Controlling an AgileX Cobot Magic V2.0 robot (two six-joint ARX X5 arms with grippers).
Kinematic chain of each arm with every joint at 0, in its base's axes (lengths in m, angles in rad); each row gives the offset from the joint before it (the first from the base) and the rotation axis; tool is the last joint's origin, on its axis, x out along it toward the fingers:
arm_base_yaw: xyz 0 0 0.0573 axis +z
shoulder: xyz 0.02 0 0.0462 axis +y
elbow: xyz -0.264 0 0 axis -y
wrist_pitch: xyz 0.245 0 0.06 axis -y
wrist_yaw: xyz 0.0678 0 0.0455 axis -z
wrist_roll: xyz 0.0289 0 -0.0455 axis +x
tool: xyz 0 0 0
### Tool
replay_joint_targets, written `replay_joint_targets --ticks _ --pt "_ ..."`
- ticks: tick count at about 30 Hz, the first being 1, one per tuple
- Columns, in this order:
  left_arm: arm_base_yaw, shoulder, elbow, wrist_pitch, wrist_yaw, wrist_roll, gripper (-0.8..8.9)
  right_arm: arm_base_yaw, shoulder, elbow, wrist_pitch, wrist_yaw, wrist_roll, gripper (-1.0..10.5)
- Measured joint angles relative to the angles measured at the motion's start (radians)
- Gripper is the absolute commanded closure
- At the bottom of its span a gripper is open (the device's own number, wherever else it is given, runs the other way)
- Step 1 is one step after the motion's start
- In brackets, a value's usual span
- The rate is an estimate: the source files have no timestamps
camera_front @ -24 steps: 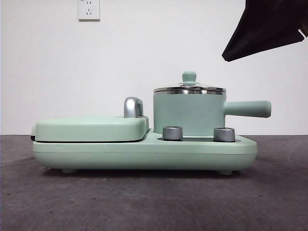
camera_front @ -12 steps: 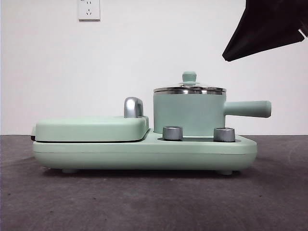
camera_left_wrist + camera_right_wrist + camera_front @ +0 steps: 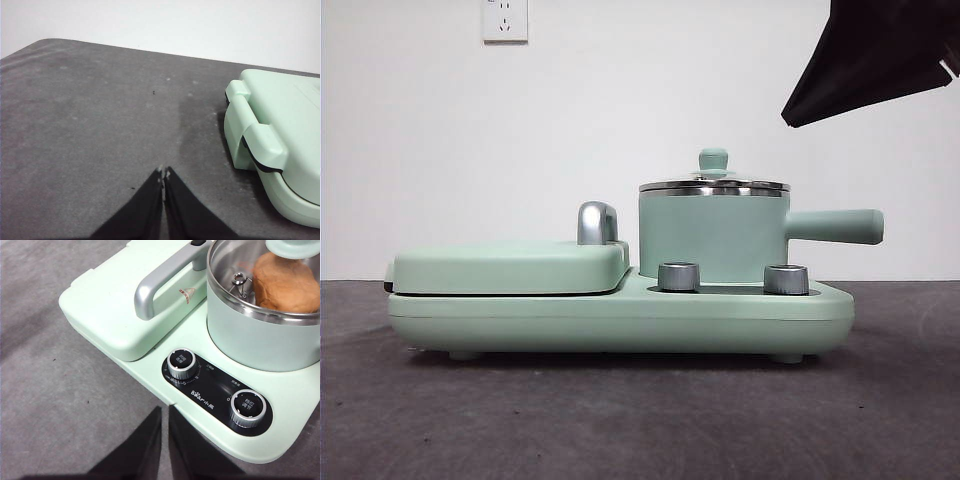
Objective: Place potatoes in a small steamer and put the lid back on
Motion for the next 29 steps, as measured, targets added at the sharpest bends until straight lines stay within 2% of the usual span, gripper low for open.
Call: replay_joint_targets --ticks 3,6,8,11,15,19,23,29 --pt "0.0 0.0 0.0 0.0 0.0 0.0 8.08 -0.001 -0.001 0.0 -0.001 0.002 -0.002 9.3" --pt "0.0 0.0 0.0 0.0 0.0 0.0 8.08 -0.026 -0.031 -0.002 0.009 0.039 -0.065 9.3" --pt "0.0 0.0 0.0 0.0 0.0 0.0 8.08 -0.067 -0.086 -0.029 0.074 0.06 -0.117 9.3" --pt "0.0 0.0 0.0 0.0 0.0 0.0 8.08 -0.158 -0.201 -0.112 0.166 0.069 -0.158 9.3" --pt "0.0 0.0 0.0 0.0 0.0 0.0 8.08 -0.314 -0.38 -0.286 0.274 0.072 -0.178 9.3" --pt "0.0 0.0 0.0 0.0 0.0 0.0 8.08 -0.444 -0.56 -0.445 0.316 0.076 -0.181 9.3" --pt "0.0 0.0 0.0 0.0 0.0 0.0 8.08 -0.499 -0.705 -0.547 0.332 0.072 -0.18 9.3" --pt "0.0 0.0 0.0 0.0 0.0 0.0 8.08 -0.524 -0.836 -0.666 0.344 0.072 -0.176 9.3"
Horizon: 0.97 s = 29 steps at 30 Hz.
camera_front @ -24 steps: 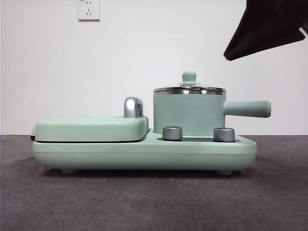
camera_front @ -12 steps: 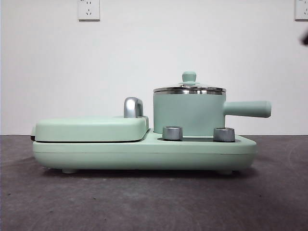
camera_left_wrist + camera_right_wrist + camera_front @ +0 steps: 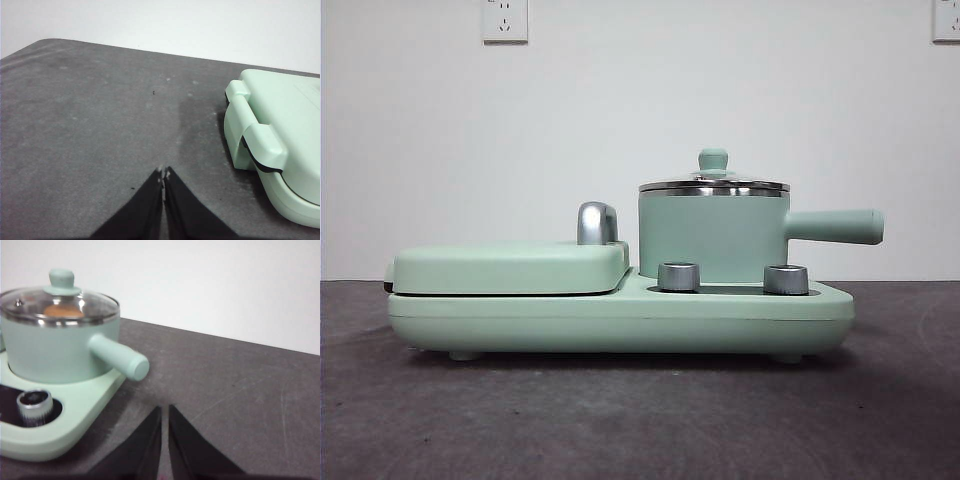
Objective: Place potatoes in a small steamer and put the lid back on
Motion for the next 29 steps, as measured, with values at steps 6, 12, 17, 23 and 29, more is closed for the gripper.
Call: replay_joint_targets --ticks 6,12,17,23,29 --pt "0.0 0.001 0.0 0.0 0.0 0.0 8.08 -0.007 -0.07 -0.02 -0.056 0.0 0.015 9.3" --pt "0.0 0.001 0.0 0.0 0.0 0.0 8.08 -0.007 -0.069 -0.02 -0.054 0.0 0.033 9.3" --pt "0.0 0.001 0.0 0.001 0.0 0.0 8.08 -0.007 -0.069 -0.02 -0.055 0.0 0.035 9.3" --pt "0.0 0.001 0.0 0.001 0.0 0.0 8.08 -0.007 -0.069 -0.02 -0.054 0.0 0.042 9.3" --pt "0.0 0.001 0.0 0.001 0.0 0.0 8.08 -0.007 -0.069 -0.02 -0.054 0.0 0.042 9.3"
